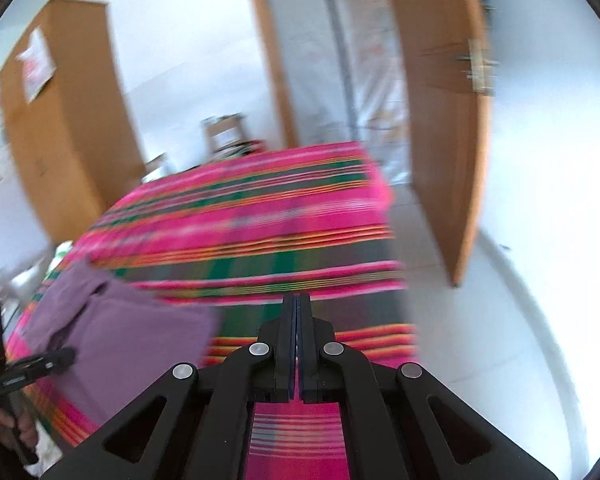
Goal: Fold clothes
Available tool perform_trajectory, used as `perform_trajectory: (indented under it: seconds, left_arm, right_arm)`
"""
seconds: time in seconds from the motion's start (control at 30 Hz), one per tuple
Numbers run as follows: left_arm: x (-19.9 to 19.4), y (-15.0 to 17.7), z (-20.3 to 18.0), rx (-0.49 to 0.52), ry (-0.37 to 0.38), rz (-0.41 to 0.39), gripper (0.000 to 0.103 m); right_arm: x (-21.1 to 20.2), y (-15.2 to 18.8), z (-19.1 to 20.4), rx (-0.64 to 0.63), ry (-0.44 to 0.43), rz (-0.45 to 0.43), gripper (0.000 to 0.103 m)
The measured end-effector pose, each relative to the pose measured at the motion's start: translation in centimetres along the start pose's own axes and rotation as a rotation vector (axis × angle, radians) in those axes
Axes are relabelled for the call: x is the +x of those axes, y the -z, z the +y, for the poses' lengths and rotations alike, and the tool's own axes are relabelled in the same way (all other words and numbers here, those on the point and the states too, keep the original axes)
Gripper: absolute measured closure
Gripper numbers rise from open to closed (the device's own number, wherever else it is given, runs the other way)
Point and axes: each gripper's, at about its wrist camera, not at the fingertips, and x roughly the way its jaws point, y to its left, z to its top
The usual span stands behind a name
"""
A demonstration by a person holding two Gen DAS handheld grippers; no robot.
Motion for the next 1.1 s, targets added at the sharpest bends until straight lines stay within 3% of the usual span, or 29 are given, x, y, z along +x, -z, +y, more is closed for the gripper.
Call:
perform_trajectory:
  seconds: [0.2, 0.37, 0.53, 0.6, 0.73, 0.8, 1.1]
  left_arm:
    - [0.1, 0.0, -0.2, -0.004, -0.007, 0.001, 0.091]
    - [0.2, -0.1, -0.4, -0.003, -0.019, 0.000, 0.091]
    - [0.2, -0.1, -0.7, -0.005, -0.030, 0.001, 0.091]
    - [0.2, -0.1, -0.8, -0.007, -0.033, 0.000, 0.091]
    - [0.3, -0.1, -1.0, -0.008, -0.036, -0.001, 0.091]
    - [0.3, -0.1, -0.9, -0.010, -0.036, -0.001, 0.091]
    - [0.3, -0.2, -0.8, -0.016, -0.031, 0.001, 0.091]
  right_arm:
    - [-3.5, 0.0, -6.6, 0.100, 0.166, -0.053, 0.103]
    - [-4.9, 0.5, -10.2, 0.165, 0.237, -0.055, 0.103]
    - [-4.3, 1.0, -11.6, 0.208, 0.247, -0.014, 0.098]
    - [-4.2, 1.1, -12.0, 0.235, 0.226, -0.012, 0.086]
    - [-4.6, 0.9, -12.0, 0.238, 0.223, -0.038, 0.080]
    - [-4.8, 0.8, -12.0, 0.247, 0.217, -0.047, 0.072]
    - [-5.0, 1.1, -11.4, 0.289, 0.167, -0.073, 0.071]
